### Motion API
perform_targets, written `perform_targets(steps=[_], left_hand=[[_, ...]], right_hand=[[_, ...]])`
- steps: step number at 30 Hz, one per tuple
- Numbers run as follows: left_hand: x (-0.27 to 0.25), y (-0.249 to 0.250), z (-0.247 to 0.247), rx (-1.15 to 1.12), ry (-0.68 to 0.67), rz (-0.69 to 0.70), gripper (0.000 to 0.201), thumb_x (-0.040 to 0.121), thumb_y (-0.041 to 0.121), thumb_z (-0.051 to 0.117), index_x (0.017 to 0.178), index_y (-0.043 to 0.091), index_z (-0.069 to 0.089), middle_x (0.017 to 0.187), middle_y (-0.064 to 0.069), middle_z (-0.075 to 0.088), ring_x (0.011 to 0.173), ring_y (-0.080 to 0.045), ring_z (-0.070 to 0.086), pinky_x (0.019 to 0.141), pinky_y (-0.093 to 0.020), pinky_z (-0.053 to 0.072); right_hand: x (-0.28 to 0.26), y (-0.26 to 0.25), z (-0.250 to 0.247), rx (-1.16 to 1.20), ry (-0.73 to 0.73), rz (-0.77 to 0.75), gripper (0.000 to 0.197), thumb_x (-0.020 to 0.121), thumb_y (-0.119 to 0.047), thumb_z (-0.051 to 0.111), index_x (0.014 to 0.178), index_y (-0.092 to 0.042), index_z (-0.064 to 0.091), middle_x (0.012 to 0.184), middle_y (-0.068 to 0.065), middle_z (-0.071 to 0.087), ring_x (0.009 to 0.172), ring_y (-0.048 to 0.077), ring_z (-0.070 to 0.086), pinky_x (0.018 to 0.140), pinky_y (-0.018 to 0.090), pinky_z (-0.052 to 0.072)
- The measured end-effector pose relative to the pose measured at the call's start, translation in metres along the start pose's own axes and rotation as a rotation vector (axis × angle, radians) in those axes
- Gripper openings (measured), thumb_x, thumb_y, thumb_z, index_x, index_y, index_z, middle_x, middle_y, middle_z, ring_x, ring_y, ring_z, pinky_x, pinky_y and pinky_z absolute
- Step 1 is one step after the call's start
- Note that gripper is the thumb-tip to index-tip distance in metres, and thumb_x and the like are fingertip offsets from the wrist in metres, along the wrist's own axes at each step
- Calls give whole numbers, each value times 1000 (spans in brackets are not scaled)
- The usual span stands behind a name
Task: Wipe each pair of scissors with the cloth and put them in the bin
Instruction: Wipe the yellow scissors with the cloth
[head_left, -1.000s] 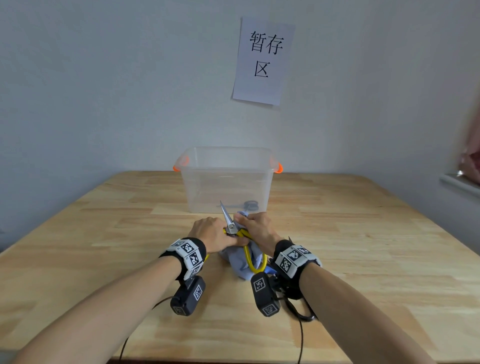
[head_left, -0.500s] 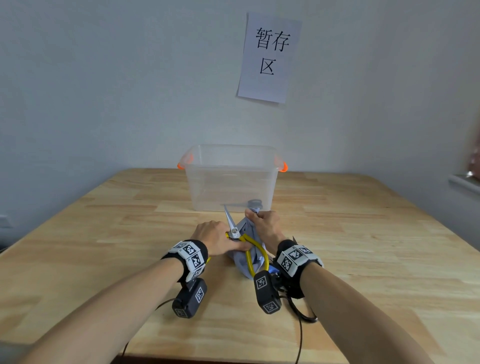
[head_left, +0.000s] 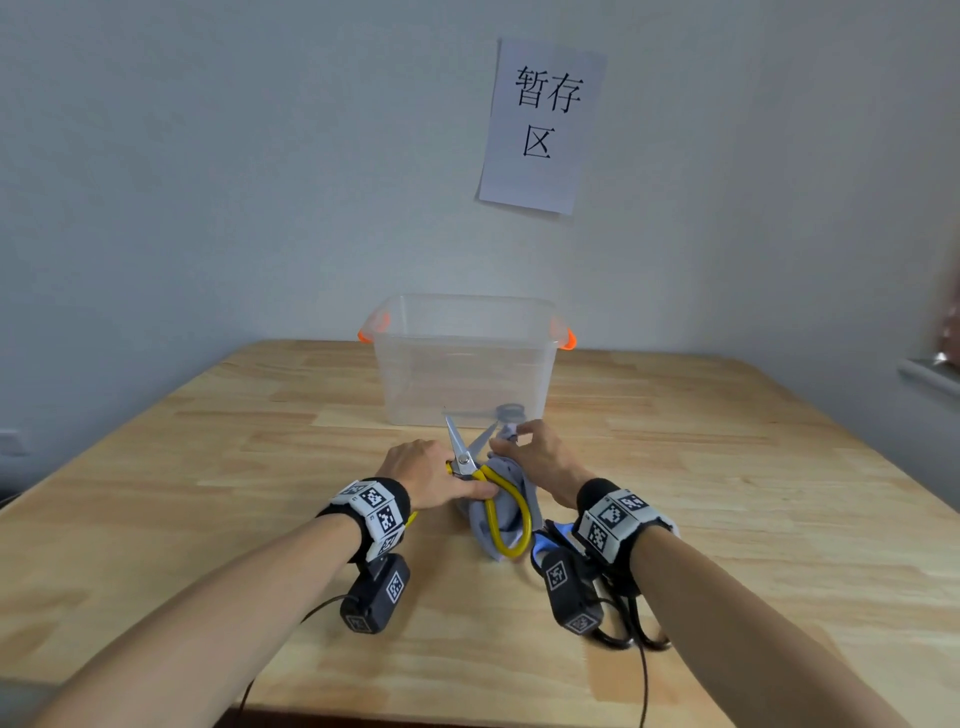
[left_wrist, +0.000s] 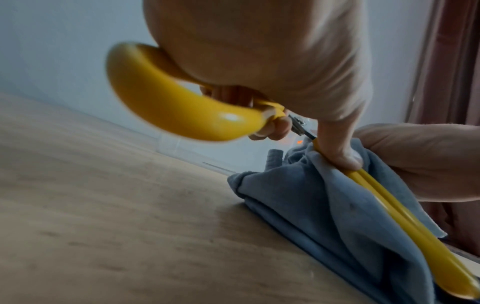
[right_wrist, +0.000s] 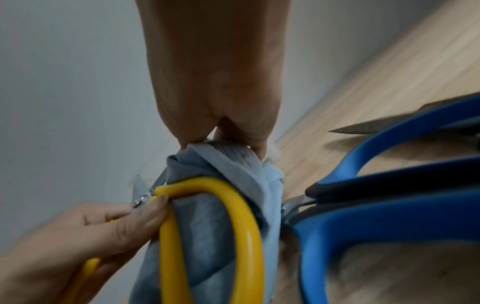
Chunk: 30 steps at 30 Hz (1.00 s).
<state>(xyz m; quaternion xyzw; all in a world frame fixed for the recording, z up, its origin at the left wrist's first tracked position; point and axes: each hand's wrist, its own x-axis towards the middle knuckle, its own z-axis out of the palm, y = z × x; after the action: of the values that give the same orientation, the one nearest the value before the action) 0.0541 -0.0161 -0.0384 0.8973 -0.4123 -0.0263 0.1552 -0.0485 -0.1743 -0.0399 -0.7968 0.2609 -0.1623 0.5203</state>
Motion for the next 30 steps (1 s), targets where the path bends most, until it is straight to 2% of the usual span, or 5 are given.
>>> perform_targets(steps=[2,7,13,21,30], left_hand=[[-3,4,-3,10,-1,-5,68,63,87,63,57,22,44,60,5,52,58,-17,49,53,-32,29],[-8,6,-7,-1,-8,-24,68,65,84,66,55,22,39,57,6,46,56,-16,45,52,-32,28],[-3,5,-5,37,3,-43,73,60,90,61,68,17,59,62,3,53,59,-18,50,54,-31,32],[-4,11,-8,53,-32,-15,69,61,86,65,74,19,66,68,4,58,65,-17,53,54,-30,35],[4,8,-5,72,-8,-13,71,56,92,60,85,28,71,80,5,67,76,-16,61,65,-31,47]], right_hand=[[-1,-2,-1,-45,-5,6,43,91,-38,70,117,-8,56,101,3,57,98,20,57,77,29,45],[-7,-4,-4,-102,-111,-65,37,100,-36,55,80,-6,64,81,14,57,76,22,50,71,40,44],[-1,-7,-3,-117,-274,19,42,100,-31,51,104,6,70,111,23,70,97,34,66,99,50,51],[-2,-9,-7,20,-364,37,30,99,-15,56,110,10,67,115,26,68,95,29,65,99,48,52],[-6,1,-7,268,-400,-3,31,95,-25,66,107,3,72,108,20,73,93,27,69,94,39,56]])
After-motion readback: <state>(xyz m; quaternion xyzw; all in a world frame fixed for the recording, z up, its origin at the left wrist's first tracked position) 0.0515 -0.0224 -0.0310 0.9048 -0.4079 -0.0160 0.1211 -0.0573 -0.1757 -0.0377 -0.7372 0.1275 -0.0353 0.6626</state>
